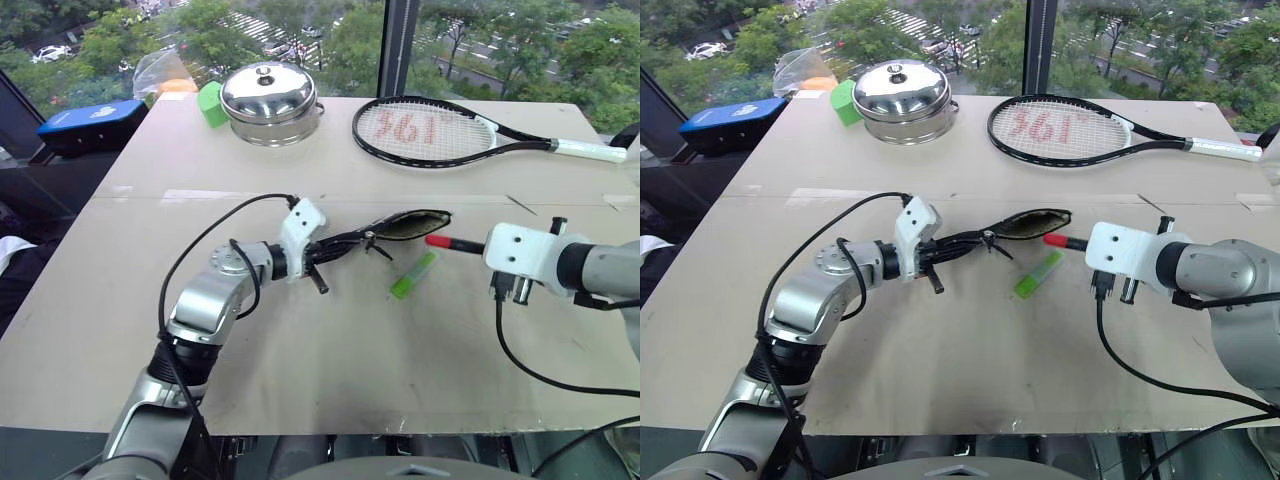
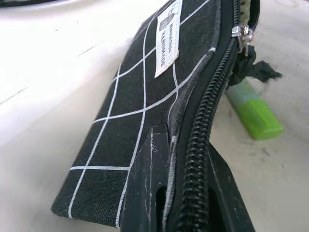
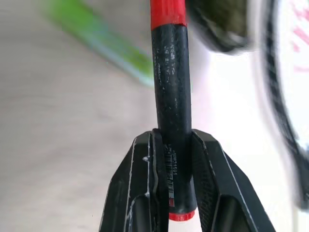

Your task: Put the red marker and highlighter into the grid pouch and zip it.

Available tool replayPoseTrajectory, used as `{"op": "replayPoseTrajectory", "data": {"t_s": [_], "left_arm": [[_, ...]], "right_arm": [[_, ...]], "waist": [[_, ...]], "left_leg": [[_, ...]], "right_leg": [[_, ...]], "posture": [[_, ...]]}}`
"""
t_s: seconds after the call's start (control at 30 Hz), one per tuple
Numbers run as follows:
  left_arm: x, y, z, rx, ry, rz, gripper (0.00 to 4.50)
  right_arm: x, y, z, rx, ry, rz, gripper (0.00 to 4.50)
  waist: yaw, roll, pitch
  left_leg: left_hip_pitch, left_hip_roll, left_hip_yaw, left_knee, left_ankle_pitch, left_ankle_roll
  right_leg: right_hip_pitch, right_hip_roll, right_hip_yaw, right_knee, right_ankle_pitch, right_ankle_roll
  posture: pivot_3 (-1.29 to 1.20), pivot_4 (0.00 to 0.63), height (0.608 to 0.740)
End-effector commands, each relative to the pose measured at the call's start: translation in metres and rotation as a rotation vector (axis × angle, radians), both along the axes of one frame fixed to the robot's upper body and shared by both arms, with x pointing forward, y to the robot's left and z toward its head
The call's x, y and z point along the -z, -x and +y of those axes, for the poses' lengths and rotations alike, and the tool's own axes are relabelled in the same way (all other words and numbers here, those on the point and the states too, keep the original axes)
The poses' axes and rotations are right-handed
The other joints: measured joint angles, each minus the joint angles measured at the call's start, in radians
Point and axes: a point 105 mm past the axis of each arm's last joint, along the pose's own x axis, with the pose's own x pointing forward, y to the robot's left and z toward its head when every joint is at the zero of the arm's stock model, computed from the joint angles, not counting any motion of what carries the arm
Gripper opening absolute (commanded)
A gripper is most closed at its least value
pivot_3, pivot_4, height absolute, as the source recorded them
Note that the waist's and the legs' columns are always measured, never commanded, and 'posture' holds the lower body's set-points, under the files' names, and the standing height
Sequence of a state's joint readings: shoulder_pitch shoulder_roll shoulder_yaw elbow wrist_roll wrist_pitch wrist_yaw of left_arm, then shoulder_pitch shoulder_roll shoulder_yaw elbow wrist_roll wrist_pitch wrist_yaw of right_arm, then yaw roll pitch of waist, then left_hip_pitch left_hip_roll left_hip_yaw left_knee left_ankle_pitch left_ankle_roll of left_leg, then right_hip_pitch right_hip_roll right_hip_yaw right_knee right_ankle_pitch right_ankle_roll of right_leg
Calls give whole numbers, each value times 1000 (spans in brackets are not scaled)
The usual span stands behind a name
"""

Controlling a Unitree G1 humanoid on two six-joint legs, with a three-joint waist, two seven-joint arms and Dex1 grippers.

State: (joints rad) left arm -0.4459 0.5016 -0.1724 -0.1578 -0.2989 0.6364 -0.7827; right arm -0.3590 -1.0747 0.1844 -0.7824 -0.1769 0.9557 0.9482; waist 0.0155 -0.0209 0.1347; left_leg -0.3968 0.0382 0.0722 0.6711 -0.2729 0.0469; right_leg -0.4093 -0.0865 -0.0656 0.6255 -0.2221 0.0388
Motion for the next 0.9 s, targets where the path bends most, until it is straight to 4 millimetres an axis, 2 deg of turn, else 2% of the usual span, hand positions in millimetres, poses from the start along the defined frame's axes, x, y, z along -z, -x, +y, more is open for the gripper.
{"op": "replayPoseTrajectory", "data": {"t_s": [0.03,0.17,0.43,0.5,0.57,0.67,0.7,0.8,0.9], "left_arm": [[-9,-1,-8,23,-14,-77,0],[-8,0,-17,25,-21,-107,0],[-13,3,-39,31,-26,-172,0],[-12,2,-40,22,-28,-171,0],[-12,1,-39,7,-30,-165,0],[-8,-2,-30,-31,-23,-133,0],[-7,-2,-27,-42,-23,-123,0],[-4,-3,-17,-64,-9,-84,0],[-4,-5,-6,-79,-11,-61,0]], "right_arm": [[-12,-16,1,52,56,-97,203],[-12,-28,14,13,122,-111,203],[5,-57,65,-137,230,-131,203],[6,-66,81,-156,183,-134,203],[7,-67,89,-176,131,-114,1226],[-3,-68,88,-145,44,-127,2522],[-5,-64,88,-133,-20,-95,3279],[-12,-39,86,-152,-266,56,3404],[-16,-16,75,-260,-342,144,3404]], "waist": [[-1,0,0],[-1,0,0],[-3,0,0],[-4,0,0],[-2,0,0],[1,0,0],[1,0,0],[-1,0,0],[0,0,0]], "left_leg": [[0,0,0,0,0,0],[-1,0,0,-1,0,0],[-1,-1,0,0,0,0],[-1,-2,1,0,0,0],[-1,-1,1,0,0,0],[-1,-1,-1,0,1,-1],[-2,-1,-1,0,1,-1],[-2,-1,-1,0,0,-1],[-1,-1,-2,0,0,0]], "right_leg": [[0,0,0,0,0,0],[-1,1,0,0,0,0],[0,2,0,-1,2,4],[0,3,0,0,2,4],[0,3,0,0,2,4],[0,3,-1,0,2,4],[0,3,-1,0,2,5],[0,3,-2,0,3,5],[1,3,-2,0,3,5]], "posture": [[0,150,740],[0,150,740],[0,150,740],[0,150,740],[0,150,740],[0,150,740],[0,150,740],[0,150,740],[0,150,740]]}}
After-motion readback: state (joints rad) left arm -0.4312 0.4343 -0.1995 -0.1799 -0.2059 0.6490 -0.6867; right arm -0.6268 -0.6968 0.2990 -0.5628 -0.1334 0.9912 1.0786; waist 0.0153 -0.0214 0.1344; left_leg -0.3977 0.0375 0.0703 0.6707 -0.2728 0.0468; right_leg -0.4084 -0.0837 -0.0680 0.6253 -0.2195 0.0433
